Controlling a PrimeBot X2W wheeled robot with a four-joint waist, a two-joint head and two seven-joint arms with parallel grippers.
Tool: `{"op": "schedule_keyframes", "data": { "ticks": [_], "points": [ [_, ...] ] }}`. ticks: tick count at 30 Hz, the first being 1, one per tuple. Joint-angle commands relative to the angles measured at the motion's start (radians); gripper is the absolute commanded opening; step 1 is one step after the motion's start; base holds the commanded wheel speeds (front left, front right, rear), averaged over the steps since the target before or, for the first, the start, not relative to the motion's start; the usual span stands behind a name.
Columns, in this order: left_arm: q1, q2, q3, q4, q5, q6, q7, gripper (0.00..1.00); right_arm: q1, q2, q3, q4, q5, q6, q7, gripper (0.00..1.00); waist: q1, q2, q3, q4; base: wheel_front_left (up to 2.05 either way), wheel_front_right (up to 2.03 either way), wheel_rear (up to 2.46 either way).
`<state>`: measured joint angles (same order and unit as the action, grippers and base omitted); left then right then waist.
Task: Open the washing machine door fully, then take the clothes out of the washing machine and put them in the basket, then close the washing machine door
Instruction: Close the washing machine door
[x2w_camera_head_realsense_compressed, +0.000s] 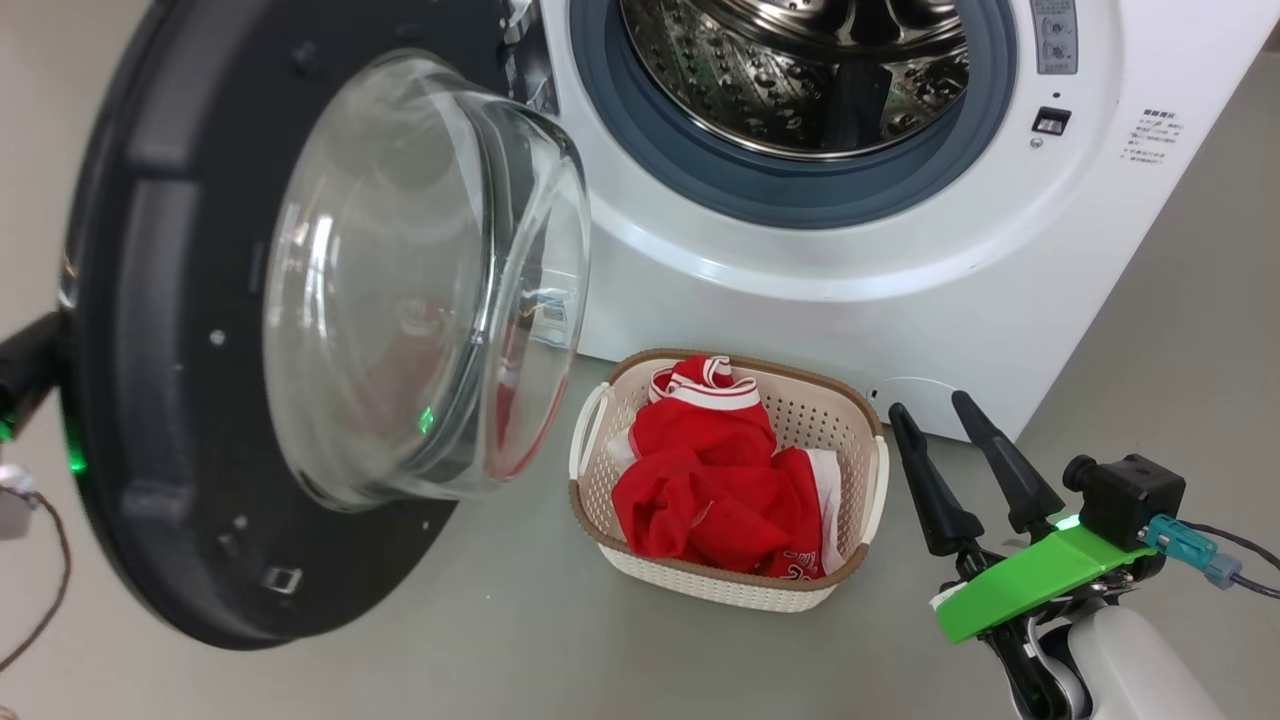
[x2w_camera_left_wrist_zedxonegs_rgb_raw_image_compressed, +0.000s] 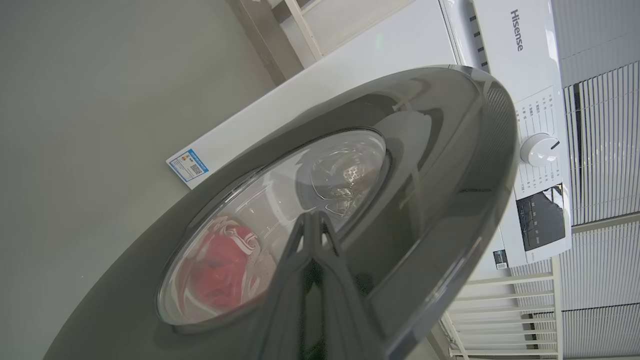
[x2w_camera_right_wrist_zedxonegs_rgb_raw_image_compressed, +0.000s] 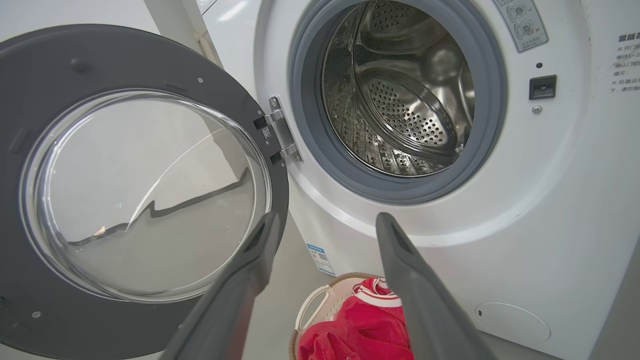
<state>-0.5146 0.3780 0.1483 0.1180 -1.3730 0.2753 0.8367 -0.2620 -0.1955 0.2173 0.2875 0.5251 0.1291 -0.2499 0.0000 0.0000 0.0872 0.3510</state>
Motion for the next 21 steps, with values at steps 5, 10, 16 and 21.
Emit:
{"op": "schedule_keyframes", "data": {
  "ticks": [5,10,16,21],
  "points": [
    [0.014,0.024,-0.008,-0.102,-0.009,0.029,0.04,0.0,0.003,0.008,0.019,-0.022,-0.007,0.002,-0.012,1.0,0.0,0.0,-0.011,-0.001,0.0,0.0,0.0],
    [0.031,0.003,-0.034,-0.161,-0.01,0.048,0.054,0.0,-0.001,0.013,0.027,-0.023,-0.007,0.002,-0.012,1.0,0.0,0.0,-0.011,-0.01,0.0,0.0,0.0],
    [0.044,-0.023,-0.049,-0.21,-0.013,0.057,0.052,0.0,0.0,0.009,0.034,-0.023,-0.005,0.002,-0.012,1.0,0.0,0.0,-0.014,-0.04,0.0,0.0,0.0],
    [0.049,-0.038,-0.062,-0.244,-0.014,0.063,0.052,0.0,0.002,0.005,0.032,-0.021,-0.003,0.002,-0.012,1.0,0.0,0.0,-0.022,-0.072,0.0,0.0,0.0]
  ]
}}
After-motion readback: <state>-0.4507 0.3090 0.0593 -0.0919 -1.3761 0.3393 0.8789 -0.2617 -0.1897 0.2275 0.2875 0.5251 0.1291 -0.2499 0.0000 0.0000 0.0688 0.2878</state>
